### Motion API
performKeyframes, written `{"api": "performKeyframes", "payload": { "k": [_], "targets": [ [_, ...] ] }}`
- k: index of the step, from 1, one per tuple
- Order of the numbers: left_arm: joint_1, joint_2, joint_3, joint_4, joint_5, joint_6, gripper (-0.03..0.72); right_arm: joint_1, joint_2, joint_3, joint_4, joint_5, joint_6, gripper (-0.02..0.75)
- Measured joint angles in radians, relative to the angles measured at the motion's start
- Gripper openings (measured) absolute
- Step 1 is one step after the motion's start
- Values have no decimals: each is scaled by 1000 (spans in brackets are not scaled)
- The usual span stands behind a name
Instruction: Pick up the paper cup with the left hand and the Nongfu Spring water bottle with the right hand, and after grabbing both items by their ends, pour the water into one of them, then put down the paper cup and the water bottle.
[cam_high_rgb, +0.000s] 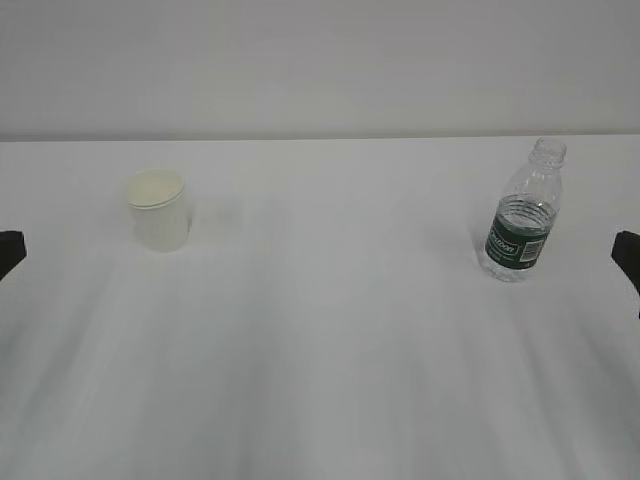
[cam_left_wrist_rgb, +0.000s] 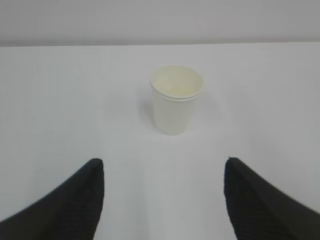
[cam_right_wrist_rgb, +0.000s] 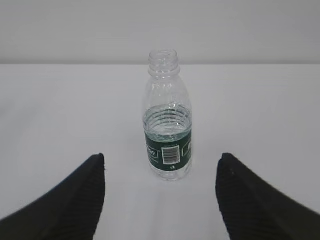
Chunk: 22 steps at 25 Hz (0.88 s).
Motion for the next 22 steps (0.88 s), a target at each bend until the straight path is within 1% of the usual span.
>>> {"api": "performKeyframes", "payload": {
  "k": [3, 5, 9, 12, 16, 19, 22],
  "targets": [
    [-2, 4, 55, -49, -68, -6, 535, 0, 24, 62, -29, -141, 25, 519],
    [-15, 5, 96, -65, -125, -15, 534, 0, 50, 99, -44, -224, 41, 519],
    [-67, 22, 155, -73, -230, -22, 534, 0, 126, 169, -49, -373, 57, 519],
    [-105, 45, 177, -76, -256, -24, 536, 0, 191, 180, -59, -477, 58, 519],
    [-118, 82, 214, -110, -311, -28, 536, 0, 269, 180, -102, -538, 63, 519],
    [-118, 104, 251, -145, -375, -36, 536, 0, 320, 180, -94, -563, 65, 519],
    [-118, 122, 261, -166, -395, -41, 536, 0, 377, 180, -75, -601, 65, 519]
  ]
}}
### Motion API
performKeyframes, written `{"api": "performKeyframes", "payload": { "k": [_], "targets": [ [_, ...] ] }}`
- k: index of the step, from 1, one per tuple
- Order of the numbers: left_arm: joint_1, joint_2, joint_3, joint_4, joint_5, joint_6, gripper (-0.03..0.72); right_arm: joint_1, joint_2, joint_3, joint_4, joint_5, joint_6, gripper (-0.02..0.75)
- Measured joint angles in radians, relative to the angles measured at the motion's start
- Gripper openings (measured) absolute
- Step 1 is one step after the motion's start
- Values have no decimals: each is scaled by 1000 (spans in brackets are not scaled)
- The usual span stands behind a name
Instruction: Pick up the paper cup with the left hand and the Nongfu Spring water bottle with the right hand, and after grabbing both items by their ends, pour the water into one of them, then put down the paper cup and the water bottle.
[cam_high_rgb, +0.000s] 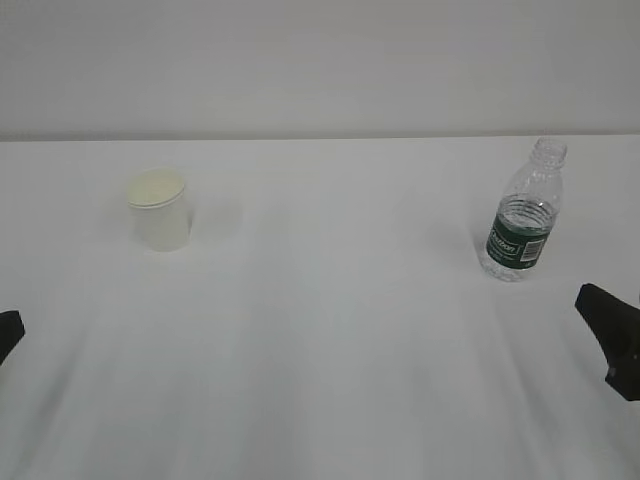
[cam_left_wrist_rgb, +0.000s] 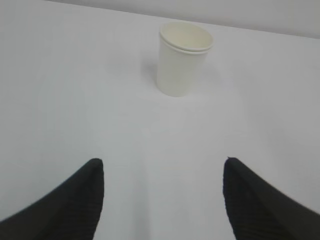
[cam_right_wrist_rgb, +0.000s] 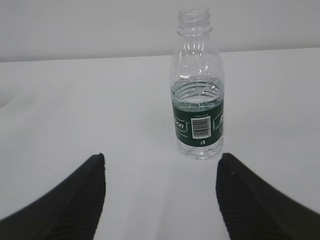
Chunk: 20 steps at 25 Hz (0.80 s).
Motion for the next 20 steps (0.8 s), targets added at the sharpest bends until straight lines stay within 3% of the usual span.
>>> {"api": "performKeyframes", "payload": {
  "k": [9, 20],
  "targets": [
    [-1, 83, 0, -15, -71, 13, 536, 0, 142, 0, 59, -99, 0, 519],
    [-1, 501, -6, 80, -388, 29, 536, 0, 254, 0, 77, -103, -142, 521]
  ]
}}
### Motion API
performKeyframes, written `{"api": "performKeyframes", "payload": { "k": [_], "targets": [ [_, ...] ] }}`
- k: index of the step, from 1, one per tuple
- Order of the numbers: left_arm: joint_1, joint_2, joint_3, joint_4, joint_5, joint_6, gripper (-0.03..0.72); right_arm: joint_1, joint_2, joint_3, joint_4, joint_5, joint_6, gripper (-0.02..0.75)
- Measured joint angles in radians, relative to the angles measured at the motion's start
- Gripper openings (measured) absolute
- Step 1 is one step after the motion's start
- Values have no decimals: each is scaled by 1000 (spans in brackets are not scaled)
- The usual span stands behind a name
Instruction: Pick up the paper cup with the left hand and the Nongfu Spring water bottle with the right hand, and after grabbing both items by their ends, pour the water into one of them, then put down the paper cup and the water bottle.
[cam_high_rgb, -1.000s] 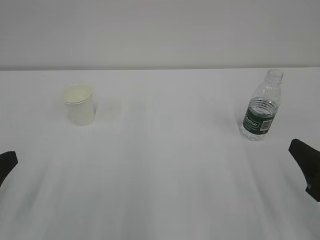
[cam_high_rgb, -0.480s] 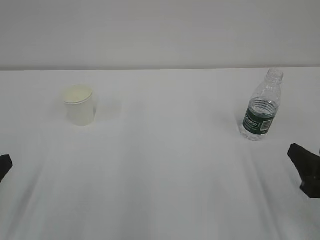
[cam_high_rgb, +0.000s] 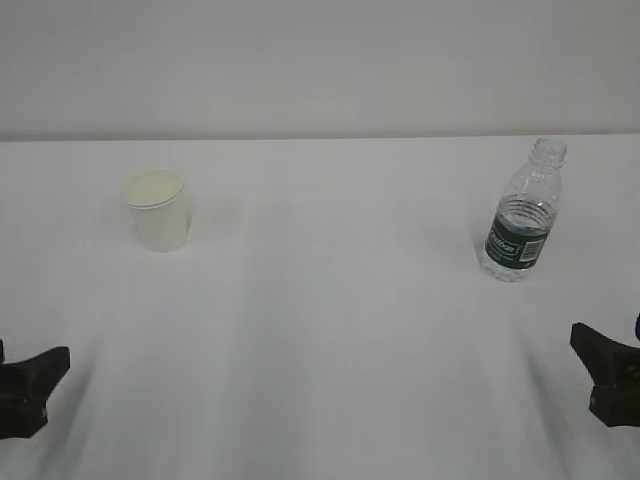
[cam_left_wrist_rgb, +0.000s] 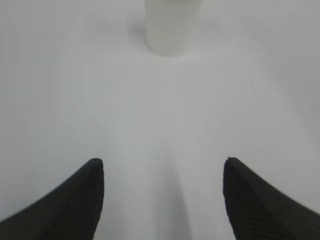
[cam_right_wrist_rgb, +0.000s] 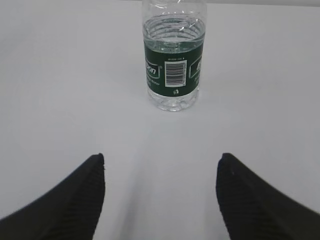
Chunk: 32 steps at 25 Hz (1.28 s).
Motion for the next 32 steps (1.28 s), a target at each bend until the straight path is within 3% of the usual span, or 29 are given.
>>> {"api": "performKeyframes", "payload": {
  "k": [13, 23, 32],
  "targets": [
    [0, 56, -4, -55, -14, -5, 538, 0, 23, -17, -57, -3, 15, 590],
    [0, 56, -21, -48, -19, -6, 538, 0, 23, -17, 5, -3, -3, 590],
    [0, 64, -146, -4, -21, -6, 538, 0, 55, -65, 6, -5, -6, 589]
  ]
}}
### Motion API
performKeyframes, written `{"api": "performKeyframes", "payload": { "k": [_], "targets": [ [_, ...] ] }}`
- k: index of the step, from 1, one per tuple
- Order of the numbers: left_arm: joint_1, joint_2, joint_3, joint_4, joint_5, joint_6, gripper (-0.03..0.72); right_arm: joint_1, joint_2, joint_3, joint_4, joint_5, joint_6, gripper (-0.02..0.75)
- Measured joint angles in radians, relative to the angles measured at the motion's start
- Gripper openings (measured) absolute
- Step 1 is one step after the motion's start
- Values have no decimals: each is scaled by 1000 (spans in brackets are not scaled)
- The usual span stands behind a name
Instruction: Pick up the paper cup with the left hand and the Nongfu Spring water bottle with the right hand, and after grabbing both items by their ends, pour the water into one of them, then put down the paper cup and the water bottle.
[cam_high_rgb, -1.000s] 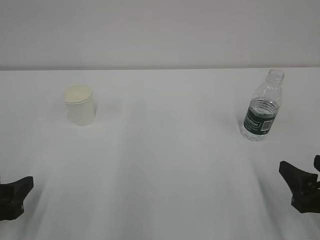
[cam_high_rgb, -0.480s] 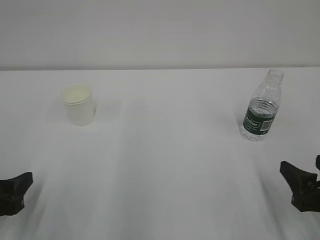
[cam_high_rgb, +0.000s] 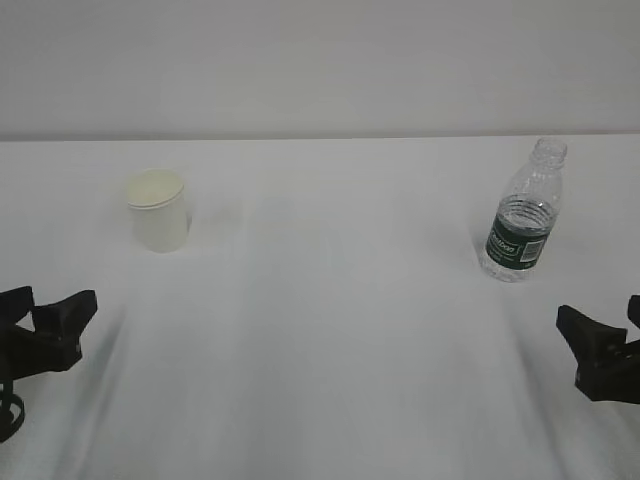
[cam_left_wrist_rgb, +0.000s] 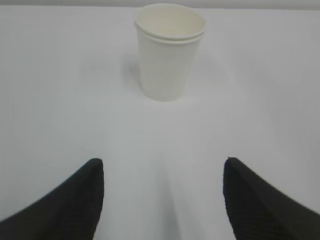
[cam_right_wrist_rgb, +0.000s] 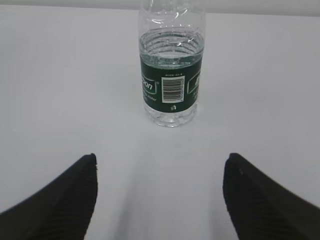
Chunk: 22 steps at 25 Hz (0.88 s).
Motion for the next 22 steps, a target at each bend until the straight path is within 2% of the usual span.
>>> {"api": "performKeyframes", "payload": {
  "k": [11, 22],
  "targets": [
    [0, 98, -62, 66, -2, -27, 538, 0, 115, -44, 0, -2, 0, 590],
    [0, 109, -105, 68, -2, -30, 538, 0, 177, -127, -4, -2, -2, 589]
  ]
}}
